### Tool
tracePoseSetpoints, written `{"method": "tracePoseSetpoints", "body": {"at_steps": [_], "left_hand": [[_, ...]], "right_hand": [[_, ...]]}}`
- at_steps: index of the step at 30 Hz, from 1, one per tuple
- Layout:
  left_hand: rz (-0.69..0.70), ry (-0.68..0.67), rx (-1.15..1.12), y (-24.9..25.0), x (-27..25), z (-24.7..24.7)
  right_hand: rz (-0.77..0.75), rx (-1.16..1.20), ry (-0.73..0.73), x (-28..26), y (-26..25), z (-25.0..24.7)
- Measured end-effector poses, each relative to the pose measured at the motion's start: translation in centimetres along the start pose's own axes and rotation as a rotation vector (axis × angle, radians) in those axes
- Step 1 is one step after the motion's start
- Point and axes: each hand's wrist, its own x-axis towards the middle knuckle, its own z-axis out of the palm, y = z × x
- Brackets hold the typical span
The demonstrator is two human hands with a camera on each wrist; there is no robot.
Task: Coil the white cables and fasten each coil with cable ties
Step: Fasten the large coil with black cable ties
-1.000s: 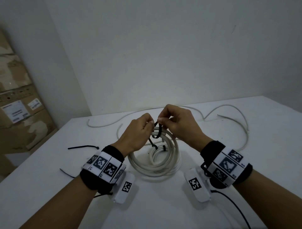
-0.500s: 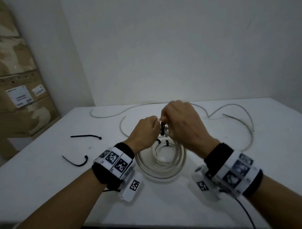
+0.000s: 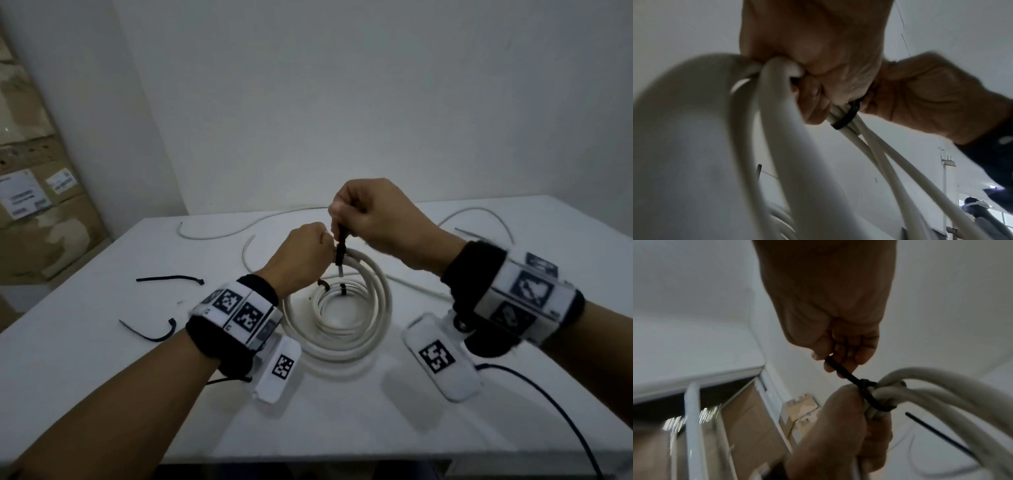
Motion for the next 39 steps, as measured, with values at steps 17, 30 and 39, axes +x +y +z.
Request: {"method": "tracePoseSetpoints", "body": {"at_steps": [17, 30, 39], "left_hand": [[-0.060, -0.091, -0.115, 1.3, -3.0, 1.6], [-0.113, -0.077, 0.041, 1.6, -2.3, 0.1], [0.088, -0.249, 0.000, 2.0, -3.5, -0.5]], "right_hand": [[0.394, 0.428, -0.328, 2.3, 1.4, -0.4], [0.191, 0.133, -0.275, 1.1, -1.3, 0.2], [0.267, 0.306, -0.383, 2.0, 1.1, -1.0]]}}
